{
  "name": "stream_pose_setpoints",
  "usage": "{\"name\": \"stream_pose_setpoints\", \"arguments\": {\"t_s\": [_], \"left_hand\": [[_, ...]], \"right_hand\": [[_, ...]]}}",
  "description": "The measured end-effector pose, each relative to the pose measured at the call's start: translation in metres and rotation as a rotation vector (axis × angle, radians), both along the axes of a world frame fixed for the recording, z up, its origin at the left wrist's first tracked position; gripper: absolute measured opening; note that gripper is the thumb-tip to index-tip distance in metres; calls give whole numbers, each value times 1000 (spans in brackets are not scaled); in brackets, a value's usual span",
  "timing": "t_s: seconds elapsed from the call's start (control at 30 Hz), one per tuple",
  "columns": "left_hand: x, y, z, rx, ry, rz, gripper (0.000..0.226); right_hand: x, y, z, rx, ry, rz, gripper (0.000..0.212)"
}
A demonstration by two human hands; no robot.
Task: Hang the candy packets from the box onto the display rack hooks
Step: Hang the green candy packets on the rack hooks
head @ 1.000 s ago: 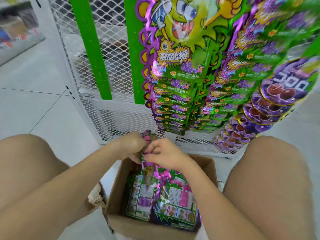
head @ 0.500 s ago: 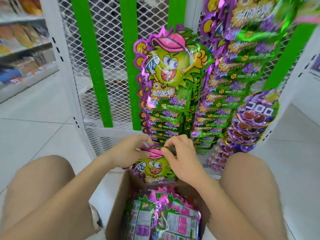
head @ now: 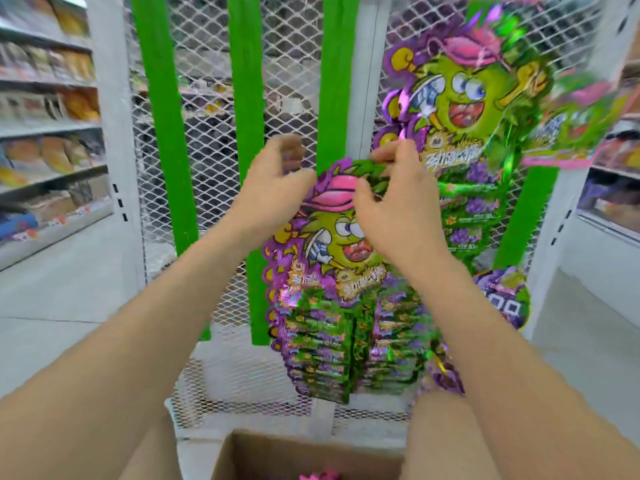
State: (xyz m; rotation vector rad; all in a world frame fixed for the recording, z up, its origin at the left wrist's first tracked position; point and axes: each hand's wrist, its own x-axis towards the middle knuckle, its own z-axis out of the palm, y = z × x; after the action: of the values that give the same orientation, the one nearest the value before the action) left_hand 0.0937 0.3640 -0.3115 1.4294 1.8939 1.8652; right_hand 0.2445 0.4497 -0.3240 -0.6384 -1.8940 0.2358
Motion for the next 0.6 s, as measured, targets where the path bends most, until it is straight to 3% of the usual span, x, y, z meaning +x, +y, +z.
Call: {"name": "stream_pose_setpoints", "arguments": {"t_s": [0.07,0.23,0.33,0.6], "left_hand": [[-6,10,16,-6,-91,-30,74],[-22,22,36,-98,-184,-81,42],[-19,22,47,-173,-320,-164,37],[-18,27,53,-222,-472,-323,31]], "right_hand": [[-11,11,22,65,-45,-59,29],[-29,29,58,114,-63,-67,19],[-36,35,71,86,-32,-76,18],[-34,37,73,24,-57,-97,18]]}}
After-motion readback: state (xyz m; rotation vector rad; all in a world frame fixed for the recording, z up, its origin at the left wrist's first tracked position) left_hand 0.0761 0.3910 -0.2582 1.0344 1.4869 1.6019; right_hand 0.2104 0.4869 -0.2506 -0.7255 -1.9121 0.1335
